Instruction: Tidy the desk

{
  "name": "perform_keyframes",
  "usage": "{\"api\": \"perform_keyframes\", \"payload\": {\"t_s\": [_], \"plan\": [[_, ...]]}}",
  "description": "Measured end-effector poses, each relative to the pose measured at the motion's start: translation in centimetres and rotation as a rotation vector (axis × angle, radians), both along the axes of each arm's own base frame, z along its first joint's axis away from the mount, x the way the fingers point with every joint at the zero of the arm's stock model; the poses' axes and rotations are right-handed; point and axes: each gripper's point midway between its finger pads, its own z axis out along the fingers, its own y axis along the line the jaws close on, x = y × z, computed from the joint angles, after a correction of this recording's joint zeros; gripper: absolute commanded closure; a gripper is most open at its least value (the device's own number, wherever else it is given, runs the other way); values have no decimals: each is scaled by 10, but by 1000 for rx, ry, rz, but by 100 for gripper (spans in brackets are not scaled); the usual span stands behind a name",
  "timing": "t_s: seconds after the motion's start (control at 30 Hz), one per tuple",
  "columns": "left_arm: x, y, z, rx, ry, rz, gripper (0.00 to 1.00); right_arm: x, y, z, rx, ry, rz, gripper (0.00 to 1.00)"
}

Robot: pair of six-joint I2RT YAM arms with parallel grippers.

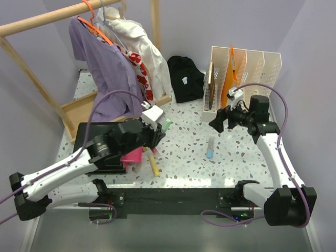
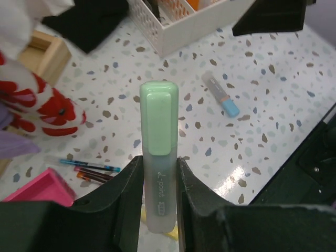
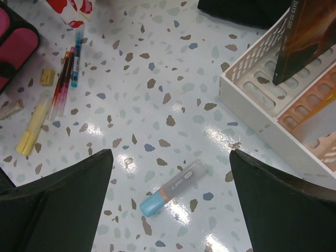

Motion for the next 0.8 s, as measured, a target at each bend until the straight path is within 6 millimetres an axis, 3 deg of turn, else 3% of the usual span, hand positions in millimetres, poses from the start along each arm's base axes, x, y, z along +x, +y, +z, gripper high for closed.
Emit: {"api": "perform_keyframes", "payload": {"t_s": [0.2, 0.37, 0.57, 0.8], "plan": [[-5, 54, 35, -81, -74, 150, 100, 1, 4, -15, 16, 44, 26, 2], [-5, 85, 37, -75, -86, 257, 100, -1, 4, -20, 15, 52, 40, 2], [-4, 106, 34, -56, -84, 343, 100, -4, 9, -18, 22, 35, 83, 2], [-3, 116, 29, -39, -76, 397, 100, -5, 10, -17, 18, 19, 105, 2]]}}
